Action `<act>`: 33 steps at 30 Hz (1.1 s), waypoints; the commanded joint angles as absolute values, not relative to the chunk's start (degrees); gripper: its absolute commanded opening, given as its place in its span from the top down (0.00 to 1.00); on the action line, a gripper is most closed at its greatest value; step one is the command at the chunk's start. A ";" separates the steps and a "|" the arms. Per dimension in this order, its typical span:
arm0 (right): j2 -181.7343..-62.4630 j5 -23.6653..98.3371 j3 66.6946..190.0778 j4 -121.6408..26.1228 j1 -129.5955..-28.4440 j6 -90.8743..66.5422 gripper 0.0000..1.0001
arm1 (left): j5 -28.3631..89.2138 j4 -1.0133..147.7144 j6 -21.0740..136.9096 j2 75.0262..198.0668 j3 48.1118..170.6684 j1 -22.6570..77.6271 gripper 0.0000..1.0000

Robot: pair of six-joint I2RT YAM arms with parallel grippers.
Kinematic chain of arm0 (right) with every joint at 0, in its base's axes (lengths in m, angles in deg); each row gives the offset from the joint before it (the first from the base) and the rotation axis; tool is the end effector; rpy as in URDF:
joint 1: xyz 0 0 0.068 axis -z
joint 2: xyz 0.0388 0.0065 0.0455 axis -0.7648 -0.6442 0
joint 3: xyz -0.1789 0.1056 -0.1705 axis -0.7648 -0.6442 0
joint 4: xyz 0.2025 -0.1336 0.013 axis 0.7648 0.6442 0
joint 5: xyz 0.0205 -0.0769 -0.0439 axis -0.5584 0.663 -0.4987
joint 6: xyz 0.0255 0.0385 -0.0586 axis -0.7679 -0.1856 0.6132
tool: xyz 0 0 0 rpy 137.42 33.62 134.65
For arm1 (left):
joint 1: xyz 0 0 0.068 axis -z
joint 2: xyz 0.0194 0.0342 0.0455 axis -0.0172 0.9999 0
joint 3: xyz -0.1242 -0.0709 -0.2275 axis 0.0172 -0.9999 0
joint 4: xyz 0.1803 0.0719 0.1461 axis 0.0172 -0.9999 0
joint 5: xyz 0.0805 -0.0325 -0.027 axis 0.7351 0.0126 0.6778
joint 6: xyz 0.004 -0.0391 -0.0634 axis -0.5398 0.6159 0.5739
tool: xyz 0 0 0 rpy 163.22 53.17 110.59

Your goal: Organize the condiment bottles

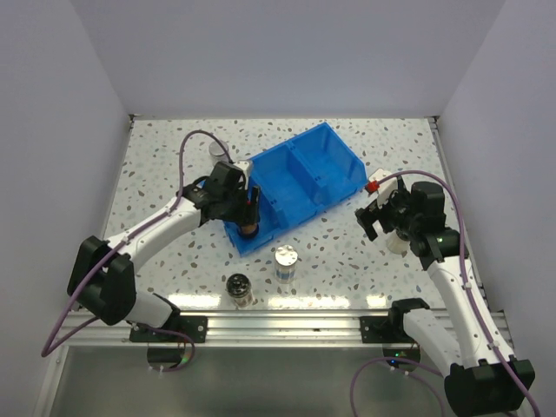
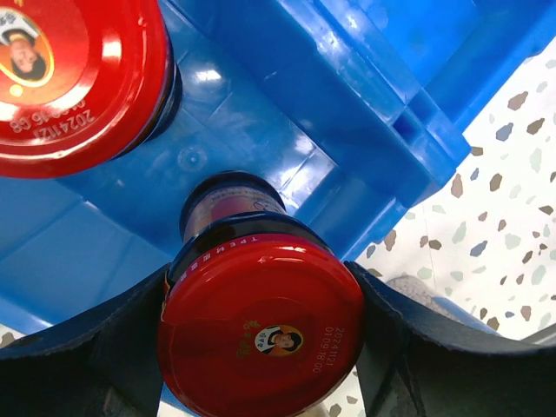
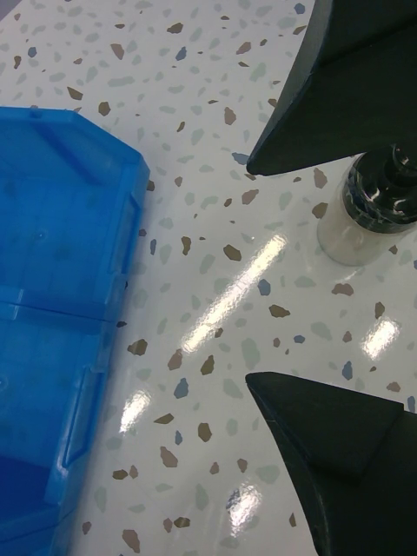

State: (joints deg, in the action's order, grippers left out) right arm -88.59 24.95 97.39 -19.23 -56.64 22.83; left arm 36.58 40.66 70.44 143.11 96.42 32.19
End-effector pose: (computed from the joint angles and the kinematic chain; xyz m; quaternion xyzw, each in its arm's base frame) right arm 0.1814 0.0431 0.2832 -0.3389 0.7965 0.0608 0.4970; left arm 0.2520 -0.1553 0.2292 0.0646 0.9470 -0.1614 0.2703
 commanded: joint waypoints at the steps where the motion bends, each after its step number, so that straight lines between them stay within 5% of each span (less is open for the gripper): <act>1: -88.13 25.99 97.31 -20.41 -56.75 23.65 0.01 | 38.42 49.45 69.10 142.09 96.55 32.45 0.66; 8: -88.04 26.08 97.31 -20.49 -56.66 23.65 0.01 | 38.51 50.07 69.45 142.00 95.76 32.45 0.36; 14: -88.04 25.99 97.31 -20.41 -56.75 23.65 0.02 | 38.51 49.89 68.84 140.07 96.11 32.54 0.20; 16: -88.04 25.99 97.31 -20.49 -56.84 23.65 0.01 | 38.60 49.36 68.40 139.28 96.37 32.45 0.01; 28: -87.95 24.15 97.05 -19.79 -56.75 25.31 0.01 | 38.51 44.62 64.99 131.90 100.50 32.45 0.00; 33: -85.76 11.02 94.59 -18.83 -56.75 29.97 0.01 | 42.98 42.16 58.04 121.98 100.51 32.45 0.00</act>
